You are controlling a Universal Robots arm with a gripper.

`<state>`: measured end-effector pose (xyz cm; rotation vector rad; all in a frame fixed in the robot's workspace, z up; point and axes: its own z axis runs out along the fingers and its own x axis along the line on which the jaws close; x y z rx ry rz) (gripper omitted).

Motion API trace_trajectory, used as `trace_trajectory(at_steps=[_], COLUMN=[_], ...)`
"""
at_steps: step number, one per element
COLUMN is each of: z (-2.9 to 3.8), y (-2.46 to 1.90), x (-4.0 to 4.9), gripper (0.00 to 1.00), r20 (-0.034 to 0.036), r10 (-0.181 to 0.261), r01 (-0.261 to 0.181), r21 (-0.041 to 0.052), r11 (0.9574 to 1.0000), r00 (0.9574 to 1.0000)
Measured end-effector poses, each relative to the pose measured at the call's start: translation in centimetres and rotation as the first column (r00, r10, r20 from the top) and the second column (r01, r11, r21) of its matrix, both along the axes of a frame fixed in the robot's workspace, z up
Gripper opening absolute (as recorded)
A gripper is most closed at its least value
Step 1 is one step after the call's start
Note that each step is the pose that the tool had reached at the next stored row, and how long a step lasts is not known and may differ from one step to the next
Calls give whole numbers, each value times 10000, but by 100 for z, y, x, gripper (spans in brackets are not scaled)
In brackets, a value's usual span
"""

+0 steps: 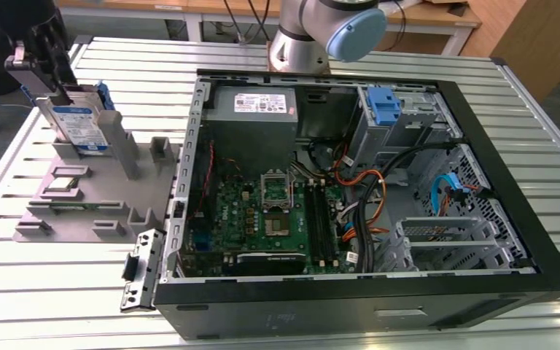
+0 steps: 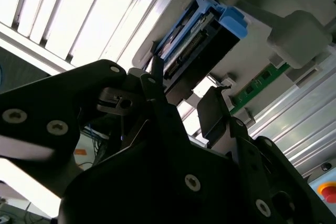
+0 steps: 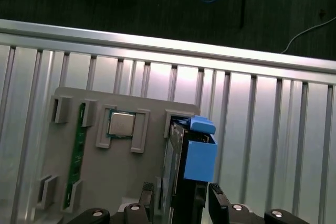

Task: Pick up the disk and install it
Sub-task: 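Pick up the disk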

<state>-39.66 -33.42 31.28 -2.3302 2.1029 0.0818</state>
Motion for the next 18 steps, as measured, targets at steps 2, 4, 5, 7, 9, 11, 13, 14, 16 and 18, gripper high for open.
trace_trajectory(at_steps=[2, 4, 5, 7, 9, 11, 13, 14, 16, 18], z=[-17, -23, -26, -29, -34, -48, -65, -69, -74, -83], y=[0, 4, 8, 16, 23, 25, 26, 26, 26, 26], x=[0, 1, 0, 0, 0, 1, 0, 0, 0, 0], gripper=[53, 53, 53, 53, 53, 53, 53, 53, 53, 53], r20=[0, -1, 0, 0, 1, 0, -1, -1, -2, 0], r10=[3, 3, 3, 3, 2, 4, 3, 3, 3, 3], r01=[-3, -3, -3, -3, -2, -4, -3, -3, -3, -3], r21=[0, 5, 14, 40, 58, 62, 63, 63, 63, 64], r11=[10000, 10000, 10000, 10000, 10000, 10000, 10000, 10000, 10000, 10000], r00=[10000, 10000, 10000, 10000, 10000, 10000, 10000, 10000, 10000, 10000])
